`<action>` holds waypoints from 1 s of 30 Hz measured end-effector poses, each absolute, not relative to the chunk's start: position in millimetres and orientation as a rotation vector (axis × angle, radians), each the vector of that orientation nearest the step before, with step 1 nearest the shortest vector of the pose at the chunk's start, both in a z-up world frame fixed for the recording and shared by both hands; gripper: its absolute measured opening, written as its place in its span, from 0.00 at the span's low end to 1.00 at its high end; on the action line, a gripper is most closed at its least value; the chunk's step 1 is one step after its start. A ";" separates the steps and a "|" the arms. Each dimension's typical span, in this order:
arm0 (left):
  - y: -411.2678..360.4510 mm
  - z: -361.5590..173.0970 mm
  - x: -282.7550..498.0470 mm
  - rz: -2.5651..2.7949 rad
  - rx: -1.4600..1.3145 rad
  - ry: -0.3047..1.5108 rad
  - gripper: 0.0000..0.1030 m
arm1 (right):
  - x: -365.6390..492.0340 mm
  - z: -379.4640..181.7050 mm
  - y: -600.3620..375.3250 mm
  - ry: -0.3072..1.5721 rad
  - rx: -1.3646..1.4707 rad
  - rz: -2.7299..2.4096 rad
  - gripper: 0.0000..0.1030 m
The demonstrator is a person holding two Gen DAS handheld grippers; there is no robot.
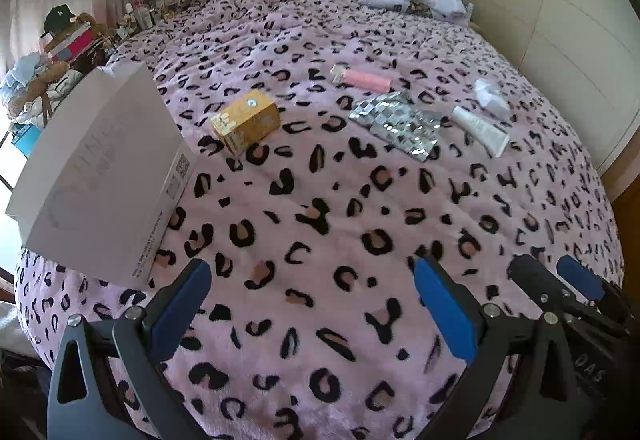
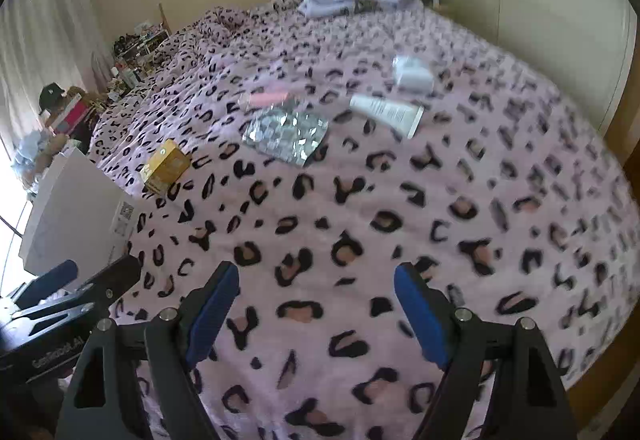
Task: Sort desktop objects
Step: 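Move both tools back toward the yellow box and silver snack bag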
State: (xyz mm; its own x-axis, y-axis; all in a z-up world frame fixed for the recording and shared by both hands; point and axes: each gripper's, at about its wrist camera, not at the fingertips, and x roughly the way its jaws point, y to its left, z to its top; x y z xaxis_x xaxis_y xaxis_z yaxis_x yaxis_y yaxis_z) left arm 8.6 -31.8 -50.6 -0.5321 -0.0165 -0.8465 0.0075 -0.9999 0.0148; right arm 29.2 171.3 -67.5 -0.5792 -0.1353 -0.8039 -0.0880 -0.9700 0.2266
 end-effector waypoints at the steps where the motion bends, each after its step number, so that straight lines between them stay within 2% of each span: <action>1: -33.5 -54.4 4.5 -2.733 1.520 -0.021 1.00 | 25.1 -72.7 172.7 -0.398 1.445 -2.723 0.80; 4: -38.7 -62.1 -13.2 -2.734 1.515 -0.068 1.00 | 6.6 -77.3 173.4 -0.412 1.449 -2.703 0.80; 12: -61.8 -62.9 -122.2 -2.711 1.398 -0.376 1.00 | -48.5 -78.0 171.4 -0.407 1.414 -2.687 0.80; 17: -78.6 -95.9 -181.5 -2.615 1.462 -0.461 1.00 | -93.3 -80.4 163.0 -0.401 1.396 -2.663 0.80; 22: -88.3 -113.8 -205.6 -2.637 1.472 -0.376 1.00 | -133.5 -91.7 155.5 -0.365 1.407 -2.633 0.80; 26: -88.4 -131.5 -220.5 -2.624 1.494 -0.388 1.00 | -163.1 -101.1 149.7 -0.296 1.410 -2.596 0.80; 30: -94.3 -140.8 -228.0 -2.661 1.535 -0.277 1.00 | -191.7 -110.1 143.2 -0.260 1.422 -2.511 0.80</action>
